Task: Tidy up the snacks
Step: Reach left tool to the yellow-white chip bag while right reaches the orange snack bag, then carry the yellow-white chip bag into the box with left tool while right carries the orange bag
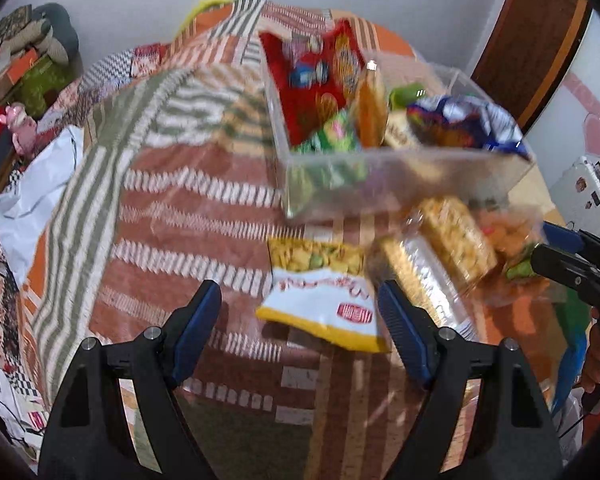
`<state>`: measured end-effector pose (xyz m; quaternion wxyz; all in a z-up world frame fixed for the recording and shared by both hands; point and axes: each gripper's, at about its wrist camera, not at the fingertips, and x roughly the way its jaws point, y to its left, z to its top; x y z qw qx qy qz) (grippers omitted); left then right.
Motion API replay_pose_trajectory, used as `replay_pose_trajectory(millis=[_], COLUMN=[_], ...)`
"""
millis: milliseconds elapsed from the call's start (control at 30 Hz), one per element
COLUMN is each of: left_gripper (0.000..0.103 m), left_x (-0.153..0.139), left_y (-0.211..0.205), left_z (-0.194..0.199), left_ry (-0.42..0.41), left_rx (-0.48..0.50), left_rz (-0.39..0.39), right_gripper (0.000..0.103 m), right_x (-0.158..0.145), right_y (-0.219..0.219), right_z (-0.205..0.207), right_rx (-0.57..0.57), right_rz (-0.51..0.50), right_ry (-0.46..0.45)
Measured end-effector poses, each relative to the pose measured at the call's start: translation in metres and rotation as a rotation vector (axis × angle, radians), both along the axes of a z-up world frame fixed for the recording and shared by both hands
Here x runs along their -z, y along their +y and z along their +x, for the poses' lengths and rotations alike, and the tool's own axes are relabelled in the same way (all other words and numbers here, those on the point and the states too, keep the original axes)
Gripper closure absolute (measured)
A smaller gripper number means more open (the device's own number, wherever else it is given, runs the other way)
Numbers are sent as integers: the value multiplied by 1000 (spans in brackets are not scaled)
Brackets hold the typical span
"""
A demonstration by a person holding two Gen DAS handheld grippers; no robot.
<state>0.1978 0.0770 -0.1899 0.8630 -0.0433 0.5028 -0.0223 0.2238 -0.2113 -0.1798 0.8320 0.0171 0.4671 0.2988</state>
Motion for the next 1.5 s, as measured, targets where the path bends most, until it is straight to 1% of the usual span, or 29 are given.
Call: replay_pose_trajectory(millis=[133,200,267,300,333,367,400,433,467,500,667,767,900,1067,1267,1500], left_gripper=[22,22,22,23,26,29,38,47,51,54,56,56,59,59,60,60], left_x=[14,21,24,25,26,25,25,25,24,23,18,9,-8,-30,-56,-86], left_y=[-2,-4,-4,-5,-6,-7,-8,-10,-12,-16,-19,-18,-18,-20,-19,-17], left_z=[5,8,9,9,9,8,8,8,7,6,-3,-10,-24,-35,-38,-21], left_ry=[25,30,13,2,-10,-17,-27,-35,-41,-44,-59,-74,-105,-152,-219,-296], left_rx=[17,22,17,17,19,21,29,45,66,75,95,90,86,85,78,61], left_rz=[8,12,25,34,41,41,43,50,53,54,58,51,41,41,24,4], right_gripper=[26,26,31,35,40,43,48,50,50,51,55,55,55,55,55,55], right_x=[11,13,15,16,16,16,16,15,14,14,10,5,-5,-19,-41,-65], right_y=[4,3,3,3,2,2,3,5,7,8,6,1,-9,-19,-30,-34], right_z=[4,5,7,6,7,6,5,3,1,0,-5,-7,-10,-15,-15,-6], right_rx=[3,2,0,-3,-11,-17,-24,-33,-37,-41,-40,-28,-10,18,53,78], right_rz=[-14,-1,23,35,49,53,53,47,39,33,11,3,10,21,53,81], right_ry=[10,17,31,37,43,43,40,34,25,17,-13,-32,-51,-90,-148,-219])
